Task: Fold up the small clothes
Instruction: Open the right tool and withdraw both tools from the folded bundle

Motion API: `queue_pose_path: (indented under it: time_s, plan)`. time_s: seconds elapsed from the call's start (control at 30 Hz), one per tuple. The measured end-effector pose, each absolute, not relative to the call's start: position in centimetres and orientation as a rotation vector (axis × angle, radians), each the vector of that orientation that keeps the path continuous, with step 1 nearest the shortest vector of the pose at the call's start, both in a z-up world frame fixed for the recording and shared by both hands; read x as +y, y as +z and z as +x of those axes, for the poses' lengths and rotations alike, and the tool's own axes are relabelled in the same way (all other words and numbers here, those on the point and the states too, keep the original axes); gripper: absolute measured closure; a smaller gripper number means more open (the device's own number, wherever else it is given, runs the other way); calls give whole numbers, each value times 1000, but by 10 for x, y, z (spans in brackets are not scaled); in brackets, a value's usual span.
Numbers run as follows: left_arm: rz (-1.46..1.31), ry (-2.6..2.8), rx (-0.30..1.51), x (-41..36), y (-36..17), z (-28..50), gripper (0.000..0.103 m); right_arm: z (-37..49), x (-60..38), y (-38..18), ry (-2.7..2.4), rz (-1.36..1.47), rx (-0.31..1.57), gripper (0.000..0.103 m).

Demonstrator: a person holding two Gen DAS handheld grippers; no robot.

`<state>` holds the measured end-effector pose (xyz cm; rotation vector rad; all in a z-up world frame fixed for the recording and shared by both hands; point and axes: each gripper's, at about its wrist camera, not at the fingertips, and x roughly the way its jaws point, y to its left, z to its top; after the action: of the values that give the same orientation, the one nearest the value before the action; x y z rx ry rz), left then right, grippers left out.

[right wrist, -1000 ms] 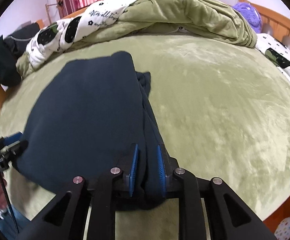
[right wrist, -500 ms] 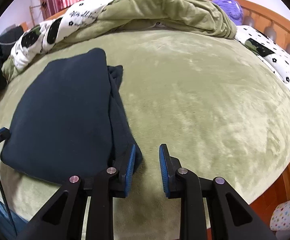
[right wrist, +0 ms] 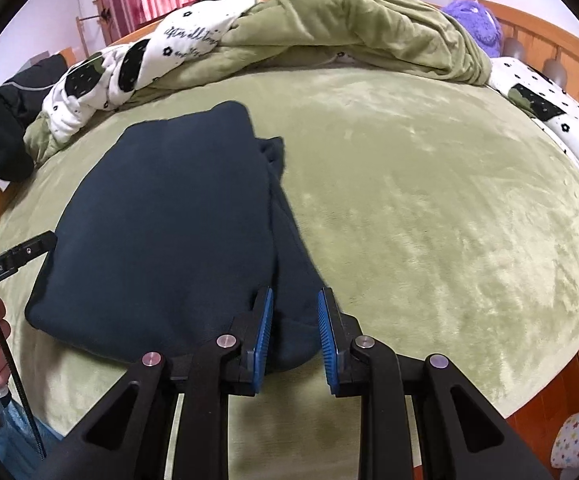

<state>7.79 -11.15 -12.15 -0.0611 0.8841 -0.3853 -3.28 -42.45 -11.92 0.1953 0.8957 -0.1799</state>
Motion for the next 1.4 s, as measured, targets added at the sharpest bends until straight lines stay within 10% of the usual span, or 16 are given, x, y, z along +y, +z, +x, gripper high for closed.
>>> queue_pose_path:
  time_s: [0.67,1.4]
  plan:
    - [-102,-342,900,-135,-135,173,28,5,-417,-131,-59,207,893,80]
    - [-70,-311,843,-101,-61,47,30,-41,-416,-65,-183,233,853,61]
